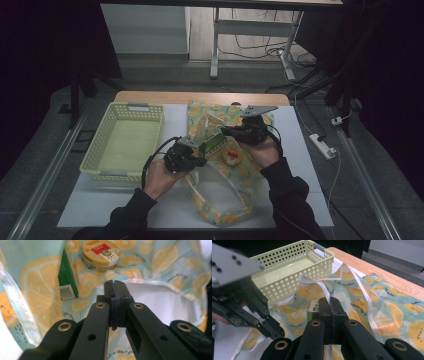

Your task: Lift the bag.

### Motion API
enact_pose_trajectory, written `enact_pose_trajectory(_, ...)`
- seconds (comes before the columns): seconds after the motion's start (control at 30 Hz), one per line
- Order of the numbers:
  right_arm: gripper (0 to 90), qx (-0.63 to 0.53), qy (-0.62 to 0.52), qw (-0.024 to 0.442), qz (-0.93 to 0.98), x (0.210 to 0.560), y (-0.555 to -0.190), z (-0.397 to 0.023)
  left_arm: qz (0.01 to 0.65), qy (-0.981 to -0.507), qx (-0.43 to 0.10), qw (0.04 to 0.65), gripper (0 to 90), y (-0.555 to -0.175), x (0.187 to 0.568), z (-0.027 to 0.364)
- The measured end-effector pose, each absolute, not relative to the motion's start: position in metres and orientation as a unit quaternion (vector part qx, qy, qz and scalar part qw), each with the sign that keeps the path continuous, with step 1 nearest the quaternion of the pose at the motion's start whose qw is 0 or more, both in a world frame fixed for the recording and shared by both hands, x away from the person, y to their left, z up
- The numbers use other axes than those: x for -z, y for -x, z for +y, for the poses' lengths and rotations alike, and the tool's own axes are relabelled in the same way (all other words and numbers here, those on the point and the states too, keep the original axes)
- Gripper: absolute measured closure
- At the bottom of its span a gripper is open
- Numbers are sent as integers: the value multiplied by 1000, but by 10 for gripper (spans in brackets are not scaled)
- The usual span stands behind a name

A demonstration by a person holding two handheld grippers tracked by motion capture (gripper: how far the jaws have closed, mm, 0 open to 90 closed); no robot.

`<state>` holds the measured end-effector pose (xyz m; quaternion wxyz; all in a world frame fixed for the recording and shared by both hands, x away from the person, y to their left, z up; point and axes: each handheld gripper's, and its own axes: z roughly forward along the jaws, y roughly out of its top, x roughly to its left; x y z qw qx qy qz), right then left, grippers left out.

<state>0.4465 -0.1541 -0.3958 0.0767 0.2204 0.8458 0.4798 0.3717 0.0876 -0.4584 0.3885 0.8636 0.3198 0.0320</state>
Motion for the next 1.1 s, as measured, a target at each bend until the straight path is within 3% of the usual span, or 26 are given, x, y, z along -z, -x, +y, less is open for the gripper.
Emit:
enact_pose_trajectory(0.47,894,-478,-203,77,851,383,-443,-145,325,-835,-9,443,895,-380,422,108)
enact_pose_trajectory(1.1,895,-483,-187,83,852,358,-441,-141,324,-822,-9,468,895,-398,369,126)
